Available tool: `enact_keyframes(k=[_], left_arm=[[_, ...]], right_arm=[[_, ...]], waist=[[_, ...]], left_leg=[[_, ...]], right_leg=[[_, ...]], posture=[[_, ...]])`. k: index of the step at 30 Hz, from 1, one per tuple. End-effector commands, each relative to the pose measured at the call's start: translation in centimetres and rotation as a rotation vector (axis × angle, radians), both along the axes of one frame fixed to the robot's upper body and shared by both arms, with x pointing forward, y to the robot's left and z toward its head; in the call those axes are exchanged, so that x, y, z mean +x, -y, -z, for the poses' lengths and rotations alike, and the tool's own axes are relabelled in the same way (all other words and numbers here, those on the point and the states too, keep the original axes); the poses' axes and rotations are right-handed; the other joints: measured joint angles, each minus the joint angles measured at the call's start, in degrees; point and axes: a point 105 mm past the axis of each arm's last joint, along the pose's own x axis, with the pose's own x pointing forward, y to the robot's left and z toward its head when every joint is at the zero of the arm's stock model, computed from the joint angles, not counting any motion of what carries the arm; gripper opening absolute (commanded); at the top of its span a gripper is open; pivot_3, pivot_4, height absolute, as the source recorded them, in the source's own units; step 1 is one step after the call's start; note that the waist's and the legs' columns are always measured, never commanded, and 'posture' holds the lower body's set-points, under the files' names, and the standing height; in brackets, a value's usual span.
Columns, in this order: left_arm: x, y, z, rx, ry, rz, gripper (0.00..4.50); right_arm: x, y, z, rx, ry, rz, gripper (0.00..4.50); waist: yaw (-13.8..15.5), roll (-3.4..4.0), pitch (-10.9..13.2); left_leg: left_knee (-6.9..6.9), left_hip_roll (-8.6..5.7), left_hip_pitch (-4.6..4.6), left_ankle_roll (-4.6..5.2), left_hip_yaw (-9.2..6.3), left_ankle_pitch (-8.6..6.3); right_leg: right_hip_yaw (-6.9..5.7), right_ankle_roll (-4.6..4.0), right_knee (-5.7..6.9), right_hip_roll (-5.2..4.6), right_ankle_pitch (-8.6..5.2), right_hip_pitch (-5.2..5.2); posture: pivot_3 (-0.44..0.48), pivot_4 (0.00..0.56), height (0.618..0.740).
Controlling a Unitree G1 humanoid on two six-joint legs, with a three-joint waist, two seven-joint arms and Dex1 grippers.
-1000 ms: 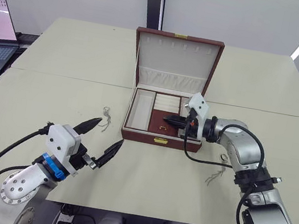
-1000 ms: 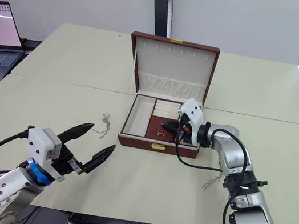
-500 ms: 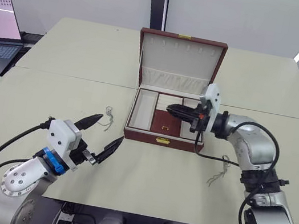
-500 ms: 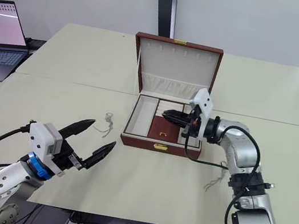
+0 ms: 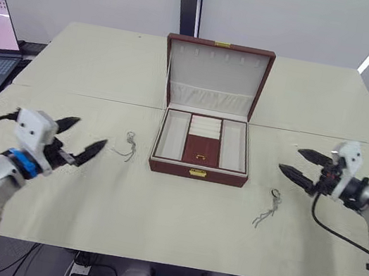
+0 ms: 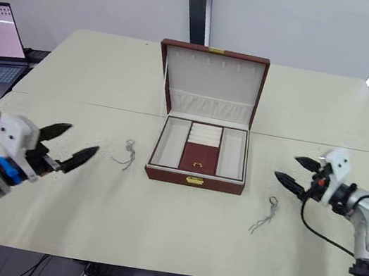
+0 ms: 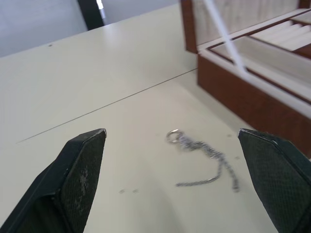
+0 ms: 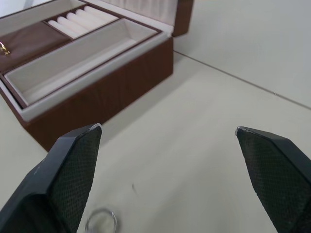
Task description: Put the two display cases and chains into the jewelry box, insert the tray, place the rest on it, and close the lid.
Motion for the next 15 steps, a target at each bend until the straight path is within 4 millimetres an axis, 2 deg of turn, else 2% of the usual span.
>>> enact_keyframes(k=[1,10,15], left_arm=[[-1.0,-2.2,-0.6,0.005,-0.013,-0.036,4.5],[-2.1,-6.0,-0.1,0.041,-0.041,-0.141,4.5],[-2.4,-6.9,0.1,0.033,-0.046,-0.171,4.5]], right_arm=[[-1.1,1.6,-1.6,-0.002,0.061,0.036,4.49],[-3.1,5.6,0.1,-0.054,0.034,0.17,4.49],[-3.7,6.7,1.6,-0.07,0.022,0.209,4.49]], waist=[[0.0,0.0,0.0],[0.2,0.0,0.0],[0.2,0.0,0.0]], left_leg=[[0.0,0.0,0.01,0.0,0.02,0.0],[0.01,0.01,0.02,0.0,0.03,0.0],[0.01,0.0,0.03,0.0,0.05,0.0]], right_leg=[[0.02,0.01,0.0,-0.01,0.01,0.01],[0.01,0.03,0.0,-0.01,0.02,0.04],[0.02,0.03,-0.01,-0.02,0.02,0.05]], posture=[[0.0,0.15,0.74],[0.0,0.15,0.74],[0.0,0.15,0.74]])
